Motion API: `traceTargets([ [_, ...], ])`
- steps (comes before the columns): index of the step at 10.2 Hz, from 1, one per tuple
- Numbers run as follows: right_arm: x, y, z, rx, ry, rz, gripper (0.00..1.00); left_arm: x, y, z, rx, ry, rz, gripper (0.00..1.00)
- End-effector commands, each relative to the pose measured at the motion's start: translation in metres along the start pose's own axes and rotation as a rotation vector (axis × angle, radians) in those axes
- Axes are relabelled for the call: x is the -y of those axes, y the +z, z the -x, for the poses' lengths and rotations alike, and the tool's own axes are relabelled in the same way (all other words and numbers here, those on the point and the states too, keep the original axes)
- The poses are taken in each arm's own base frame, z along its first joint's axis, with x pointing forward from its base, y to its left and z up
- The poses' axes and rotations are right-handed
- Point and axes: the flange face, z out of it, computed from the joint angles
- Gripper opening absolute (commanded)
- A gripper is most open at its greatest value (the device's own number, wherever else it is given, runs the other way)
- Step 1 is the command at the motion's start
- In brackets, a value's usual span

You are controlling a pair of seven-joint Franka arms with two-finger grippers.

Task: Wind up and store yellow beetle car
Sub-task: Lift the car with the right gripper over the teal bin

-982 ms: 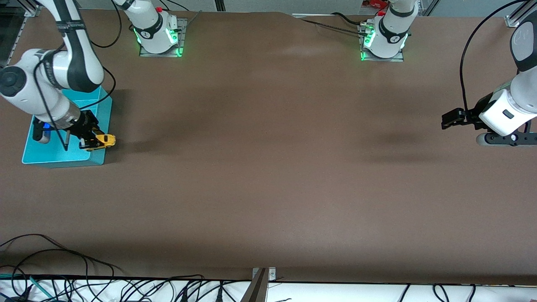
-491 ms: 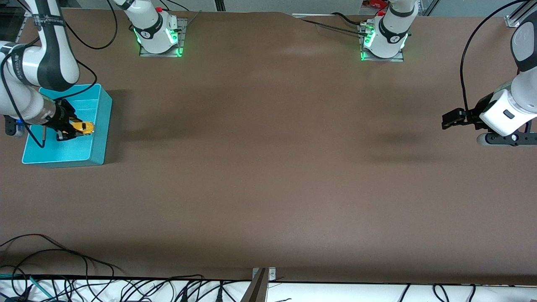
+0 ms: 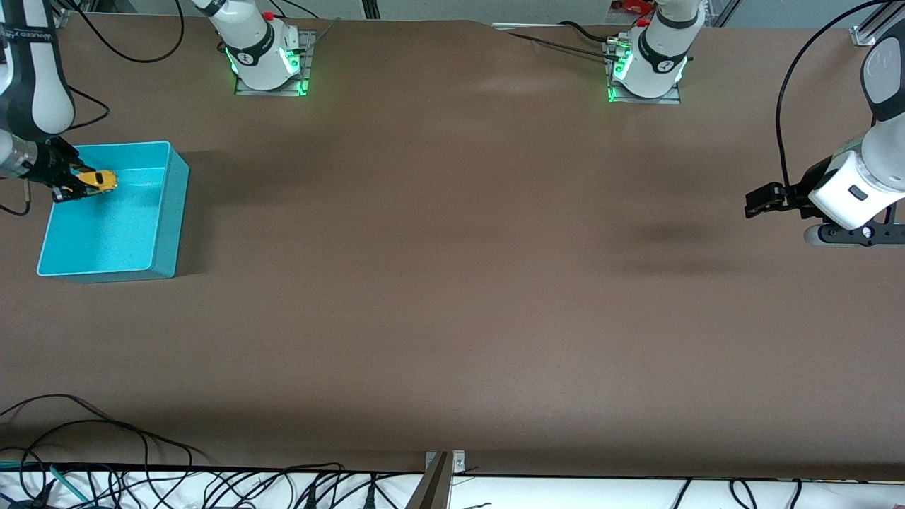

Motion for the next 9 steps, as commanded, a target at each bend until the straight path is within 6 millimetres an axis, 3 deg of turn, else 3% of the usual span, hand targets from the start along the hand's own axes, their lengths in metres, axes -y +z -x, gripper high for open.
traceTargets([
  [1,-0.011,0.024,0.005,-0.011,-0.011,-0.014,0.0,0.002,-0.004,0.002,0.0,0.017,0.021,0.99],
  [5,-0.013,0.051,0.012,0.004,0.0,0.008,0.0,0.002,-0.004,0.002,0.0,0.017,0.021,0.99],
  [9,-0.003,0.11,-0.001,-0.028,0.048,-0.003,0.0,0.002,-0.004,0.002,0.0,0.017,0.021,0.99],
])
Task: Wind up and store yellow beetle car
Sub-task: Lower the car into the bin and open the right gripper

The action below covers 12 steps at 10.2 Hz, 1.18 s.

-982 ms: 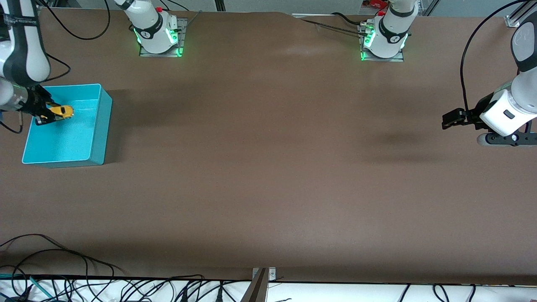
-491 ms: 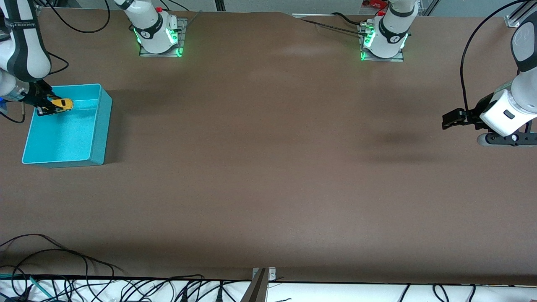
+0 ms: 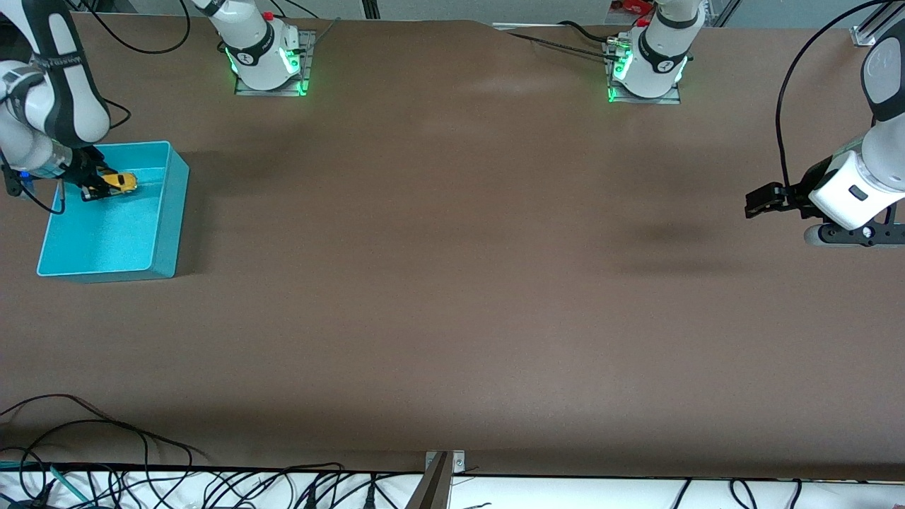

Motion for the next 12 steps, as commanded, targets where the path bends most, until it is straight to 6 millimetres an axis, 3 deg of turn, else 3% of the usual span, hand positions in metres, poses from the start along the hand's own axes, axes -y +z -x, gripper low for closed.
traceTargets([
  [1,0.0,0.024,-0.007,0.002,0.033,0.006,0.0,0.002,-0.004,0.002,0.0,0.017,0.021,0.99],
  [2,0.001,0.029,-0.006,0.006,0.031,0.015,0.0,0.002,-0.005,0.002,-0.003,0.017,0.021,0.99],
  [3,0.002,0.029,-0.004,0.007,0.027,0.017,0.08,0.002,-0.004,0.002,-0.002,0.017,0.021,0.99],
  [4,0.004,0.03,-0.002,0.01,0.024,0.021,0.23,0.002,-0.005,0.002,-0.003,0.017,0.021,0.99],
  [5,0.01,0.029,0.004,0.011,0.009,0.019,0.67,0.002,-0.005,0.002,-0.003,0.017,0.021,0.99],
  [6,0.014,0.026,0.009,0.015,-0.003,0.018,1.0,0.002,-0.005,0.002,-0.003,0.017,0.021,0.99],
  [8,0.02,0.018,0.021,0.037,-0.03,0.031,1.0,0.002,-0.004,0.002,-0.002,0.017,0.021,0.99],
  [12,0.037,-0.061,0.024,0.089,-0.061,0.053,1.0,0.002,-0.004,0.002,-0.002,0.017,0.021,0.99],
])
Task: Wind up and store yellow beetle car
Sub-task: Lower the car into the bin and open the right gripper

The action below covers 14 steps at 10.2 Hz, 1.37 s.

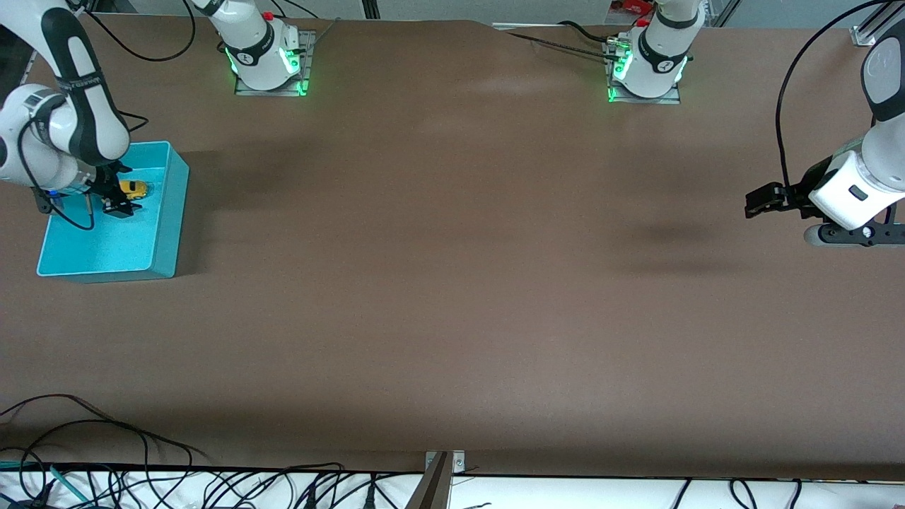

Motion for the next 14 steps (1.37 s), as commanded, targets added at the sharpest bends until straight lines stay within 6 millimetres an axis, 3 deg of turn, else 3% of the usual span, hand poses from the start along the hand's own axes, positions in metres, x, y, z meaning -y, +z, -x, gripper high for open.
traceTargets([
  [1,0.009,-0.068,0.004,0.021,-0.015,-0.017,1.0,0.002,-0.004,0.002,-0.002,0.018,0.021,0.99],
  [2,0.011,-0.098,0.005,0.014,-0.021,-0.032,1.0,0.002,-0.004,0.002,-0.002,0.018,0.021,0.99],
  [5,0.015,-0.142,0.01,0.008,0.144,-0.108,1.0,0.002,-0.004,0.002,-0.002,0.018,0.021,0.99],
  [8,0.044,-0.198,0.061,-0.016,0.168,-0.191,1.0,0.002,-0.004,0.002,-0.002,0.018,0.021,0.99],
  [9,0.042,-0.218,0.067,-0.028,0.11,-0.191,1.0,0.002,-0.004,0.002,-0.002,0.018,0.021,0.99],
  [10,0.037,-0.239,0.076,-0.032,-0.056,-0.182,1.0,0.002,-0.004,0.002,-0.002,0.016,0.021,0.99],
  [12,0.027,-0.259,0.097,-0.006,-0.502,-0.163,1.0,0.002,-0.004,0.002,-0.002,0.016,0.021,0.99],
  [14,0.04,-0.285,0.12,-0.001,-0.563,-0.234,1.0,0.002,-0.004,0.002,-0.002,0.017,0.021,0.99],
])
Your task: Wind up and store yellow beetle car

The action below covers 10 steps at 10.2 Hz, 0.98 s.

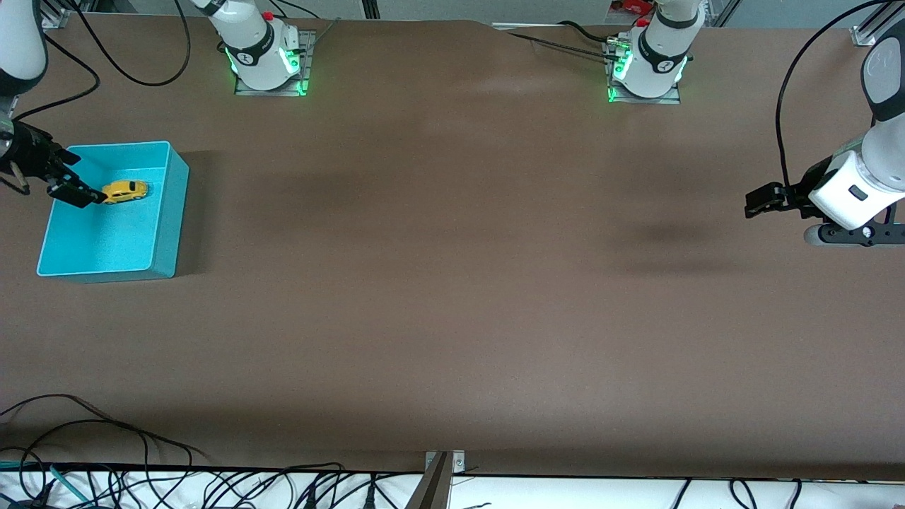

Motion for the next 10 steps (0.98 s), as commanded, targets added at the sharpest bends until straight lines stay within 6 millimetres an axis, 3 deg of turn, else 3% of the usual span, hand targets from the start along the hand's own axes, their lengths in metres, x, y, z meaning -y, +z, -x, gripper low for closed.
traceTargets([
  [1,0.03,-0.016,0.022,0.034,-0.099,-0.046,1.0,0.002,-0.004,0.002,-0.002,0.018,0.021,0.99],
  [2,0.041,-0.022,0.035,0.056,-0.126,-0.026,1.0,0.002,-0.004,0.002,-0.002,0.018,0.021,0.99],
  [4,0.043,-0.035,0.037,0.057,-0.203,-0.026,1.0,0.002,-0.003,0.001,0.0,0.018,0.022,0.99],
  [7,0.037,-0.068,0.048,0.093,-0.517,-0.019,1.0,0.002,-0.003,0.001,0.0,0.018,0.022,0.99],
  [10,0.044,-0.091,0.053,0.066,-0.595,-0.072,1.0,0.002,-0.003,0.001,0.0,0.018,0.022,0.99],
])
